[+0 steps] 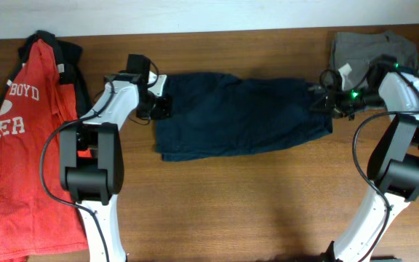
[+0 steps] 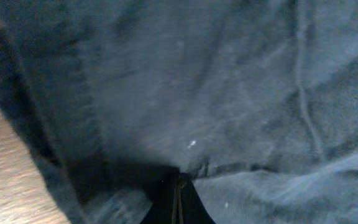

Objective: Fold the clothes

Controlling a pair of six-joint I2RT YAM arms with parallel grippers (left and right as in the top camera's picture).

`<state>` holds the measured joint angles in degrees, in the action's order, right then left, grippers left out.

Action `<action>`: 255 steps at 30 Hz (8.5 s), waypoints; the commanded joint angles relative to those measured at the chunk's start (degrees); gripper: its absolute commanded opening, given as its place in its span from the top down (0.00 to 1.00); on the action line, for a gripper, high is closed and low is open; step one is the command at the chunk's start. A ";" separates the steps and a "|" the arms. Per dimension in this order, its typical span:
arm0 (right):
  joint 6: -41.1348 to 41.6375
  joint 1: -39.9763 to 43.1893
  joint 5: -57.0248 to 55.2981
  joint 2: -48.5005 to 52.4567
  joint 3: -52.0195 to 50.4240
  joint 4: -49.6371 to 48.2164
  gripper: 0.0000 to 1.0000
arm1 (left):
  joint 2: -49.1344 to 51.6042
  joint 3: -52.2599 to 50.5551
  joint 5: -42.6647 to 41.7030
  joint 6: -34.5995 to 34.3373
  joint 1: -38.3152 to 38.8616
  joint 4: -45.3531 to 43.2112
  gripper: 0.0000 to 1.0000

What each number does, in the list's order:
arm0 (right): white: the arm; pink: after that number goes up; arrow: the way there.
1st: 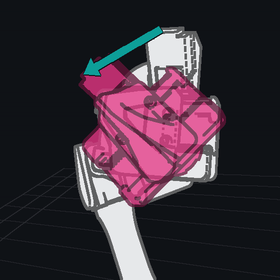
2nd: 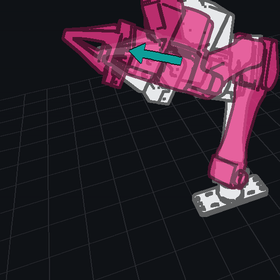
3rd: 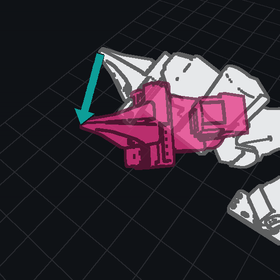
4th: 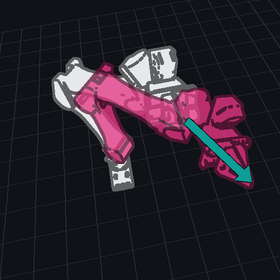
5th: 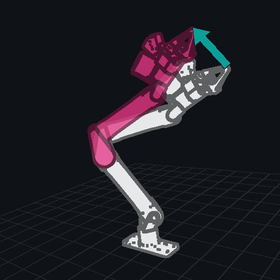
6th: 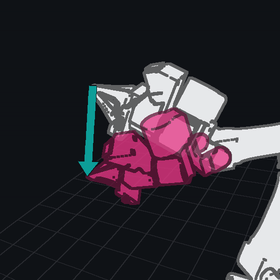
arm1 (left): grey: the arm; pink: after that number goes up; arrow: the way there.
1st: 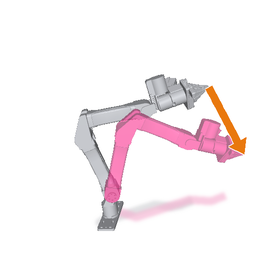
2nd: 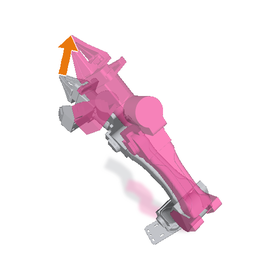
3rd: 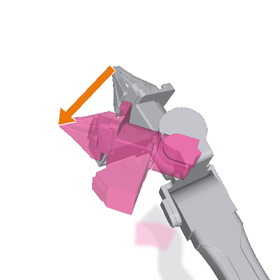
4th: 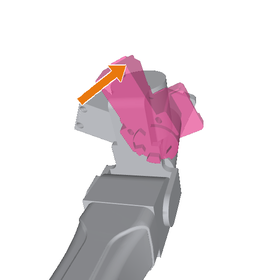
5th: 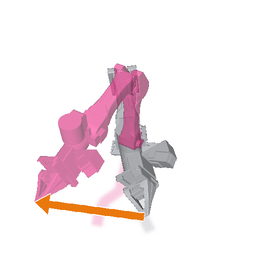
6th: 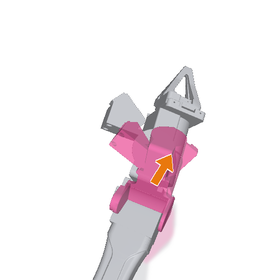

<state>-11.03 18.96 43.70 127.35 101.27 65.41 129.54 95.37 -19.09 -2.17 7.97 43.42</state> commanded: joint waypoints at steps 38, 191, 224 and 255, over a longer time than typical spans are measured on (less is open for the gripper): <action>11.74 -41.81 -8.48 -14.47 4.81 -18.43 0.96 | 2.91 4.96 2.75 -0.76 1.18 8.76 0.66; -5.31 -30.51 -46.47 5.46 -12.79 -25.68 0.36 | -10.82 6.36 3.85 3.04 -14.53 4.61 0.27; 69.20 -30.58 -34.34 -6.84 -11.21 -23.43 0.04 | -10.82 6.36 6.88 3.04 -14.51 4.59 0.27; 45.53 -26.80 -27.52 -2.36 -20.59 -51.82 0.96 | -10.82 6.36 6.86 3.04 -14.29 4.81 0.27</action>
<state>45.08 -11.57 9.96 124.49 81.36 12.29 118.41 100.84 -12.36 1.04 -6.72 48.18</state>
